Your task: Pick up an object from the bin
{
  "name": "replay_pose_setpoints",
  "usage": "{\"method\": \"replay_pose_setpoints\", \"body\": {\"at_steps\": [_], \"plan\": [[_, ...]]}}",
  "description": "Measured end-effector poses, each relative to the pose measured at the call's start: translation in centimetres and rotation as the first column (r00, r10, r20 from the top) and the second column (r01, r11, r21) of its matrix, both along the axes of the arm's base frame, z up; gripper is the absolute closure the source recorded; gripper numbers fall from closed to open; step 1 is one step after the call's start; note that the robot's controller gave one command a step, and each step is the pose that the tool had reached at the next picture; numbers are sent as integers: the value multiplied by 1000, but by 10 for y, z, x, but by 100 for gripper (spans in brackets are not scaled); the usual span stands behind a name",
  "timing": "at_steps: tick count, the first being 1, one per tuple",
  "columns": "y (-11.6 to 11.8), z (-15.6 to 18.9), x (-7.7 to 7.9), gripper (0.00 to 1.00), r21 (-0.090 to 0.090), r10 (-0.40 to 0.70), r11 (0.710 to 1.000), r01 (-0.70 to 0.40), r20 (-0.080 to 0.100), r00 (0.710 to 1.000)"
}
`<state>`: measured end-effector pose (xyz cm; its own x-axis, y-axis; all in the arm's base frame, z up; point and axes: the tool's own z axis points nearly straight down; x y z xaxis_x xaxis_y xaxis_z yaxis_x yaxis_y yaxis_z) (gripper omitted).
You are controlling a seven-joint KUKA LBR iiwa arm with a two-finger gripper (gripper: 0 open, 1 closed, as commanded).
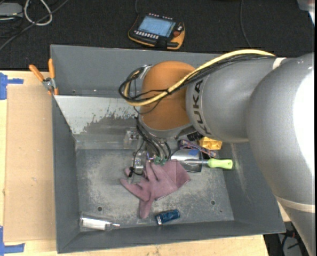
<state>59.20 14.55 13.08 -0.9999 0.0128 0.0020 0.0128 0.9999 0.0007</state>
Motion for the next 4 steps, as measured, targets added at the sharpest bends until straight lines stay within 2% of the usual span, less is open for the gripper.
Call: {"method": "replay_pose_setpoints", "body": {"at_steps": [2, 3, 4], "plan": [[-2, 5, 6, 0, 0, -1, 1000, 1, -2, 1000], [-23, -4, -8, 0, 2, 331, 944, -331, -4, 944], [-31, -64, -26, 0, 1, 149, 989, -149, 0, 989]]}}
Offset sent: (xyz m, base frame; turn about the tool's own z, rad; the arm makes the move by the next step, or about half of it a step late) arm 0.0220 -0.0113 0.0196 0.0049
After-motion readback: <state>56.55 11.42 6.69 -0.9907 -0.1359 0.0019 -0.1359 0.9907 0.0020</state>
